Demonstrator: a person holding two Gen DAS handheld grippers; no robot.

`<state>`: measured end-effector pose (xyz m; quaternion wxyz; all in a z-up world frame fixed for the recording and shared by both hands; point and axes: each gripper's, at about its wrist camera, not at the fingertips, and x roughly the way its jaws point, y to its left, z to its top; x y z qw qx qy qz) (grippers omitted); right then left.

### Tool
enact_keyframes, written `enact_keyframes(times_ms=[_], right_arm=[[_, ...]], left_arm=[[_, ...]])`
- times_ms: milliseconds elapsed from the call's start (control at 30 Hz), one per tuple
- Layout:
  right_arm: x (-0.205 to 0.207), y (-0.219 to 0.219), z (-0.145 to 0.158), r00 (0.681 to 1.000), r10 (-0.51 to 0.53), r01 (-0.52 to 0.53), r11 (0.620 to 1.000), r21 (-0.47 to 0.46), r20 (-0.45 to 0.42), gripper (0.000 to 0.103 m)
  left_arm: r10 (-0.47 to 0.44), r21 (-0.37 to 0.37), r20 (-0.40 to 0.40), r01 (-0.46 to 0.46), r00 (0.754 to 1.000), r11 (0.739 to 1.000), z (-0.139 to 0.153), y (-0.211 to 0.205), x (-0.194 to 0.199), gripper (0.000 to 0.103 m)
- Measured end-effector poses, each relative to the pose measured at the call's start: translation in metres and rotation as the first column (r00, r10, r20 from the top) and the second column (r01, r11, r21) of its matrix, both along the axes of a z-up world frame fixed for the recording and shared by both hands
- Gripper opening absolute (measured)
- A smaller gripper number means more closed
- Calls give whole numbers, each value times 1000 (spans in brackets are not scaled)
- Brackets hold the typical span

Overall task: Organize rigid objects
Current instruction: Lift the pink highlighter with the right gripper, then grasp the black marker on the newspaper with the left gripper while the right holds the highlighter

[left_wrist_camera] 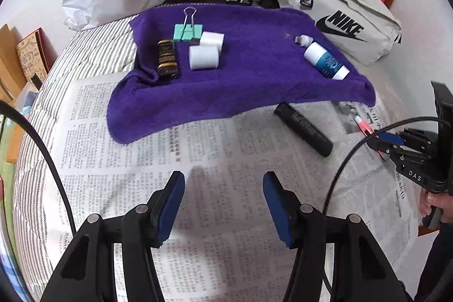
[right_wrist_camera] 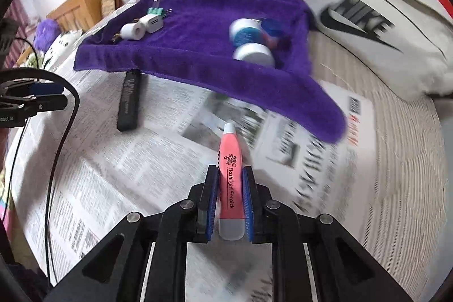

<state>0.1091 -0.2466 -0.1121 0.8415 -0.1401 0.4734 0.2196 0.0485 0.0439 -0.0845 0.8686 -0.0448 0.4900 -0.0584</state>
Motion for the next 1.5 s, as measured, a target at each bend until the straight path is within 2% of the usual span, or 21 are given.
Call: enact_keyframes(times_ms=[100,233,400,533,700,833,1000,1200,1333,1367,1433,1467,1500], right_arm=[[-5,-20,3,998,-59,59,998,18,-2,17],[-13,-33,0,996,-86,86,996,25,2,17],[-19,-36,-3,995,-95,94,995,43,27,17],[-23,-39,-6,994,-96,92,993,73,55,17],[-27,-38,-8,992,-94,88,994,63,87,17],[-27,-38,-8,992,-87,82,995,56,94,17],[-28,-37,-8,991,-82,77,996,52,102,17],[-28,-36,-8,991,-82,77,996,48,108,17],[-28,-36,-8,991,-79,75,996,47,109,17],[-28,-36,-8,991,-80,75,996,47,110,17],[-28,-37,-8,991,-79,75,996,47,110,17],[-28,-36,-8,991,-80,75,996,48,110,17],[-28,-36,-8,991,-81,77,996,48,111,17]], left_arm=[[-15,-49,6,16,1000,999,5,-9,7,55],[-51,-60,2,51,999,997,8,-35,24,55],[-66,-21,-36,66,997,998,1,-68,47,55],[-57,-20,-64,56,996,998,-7,-82,61,55],[-14,43,-107,19,994,999,-20,-93,74,56],[-25,130,-81,35,996,991,-22,-106,75,58],[-25,169,-78,38,997,985,-22,-91,63,64],[13,169,-77,1,997,986,-22,-64,49,63],[-67,170,-57,76,996,982,-23,-75,51,61],[-81,178,-50,88,996,980,-24,-77,53,60],[-125,175,-33,129,992,976,-23,-83,52,45],[-145,160,-28,148,989,976,-22,-85,51,27],[-164,156,-20,165,986,974,-22,-86,49,21]])
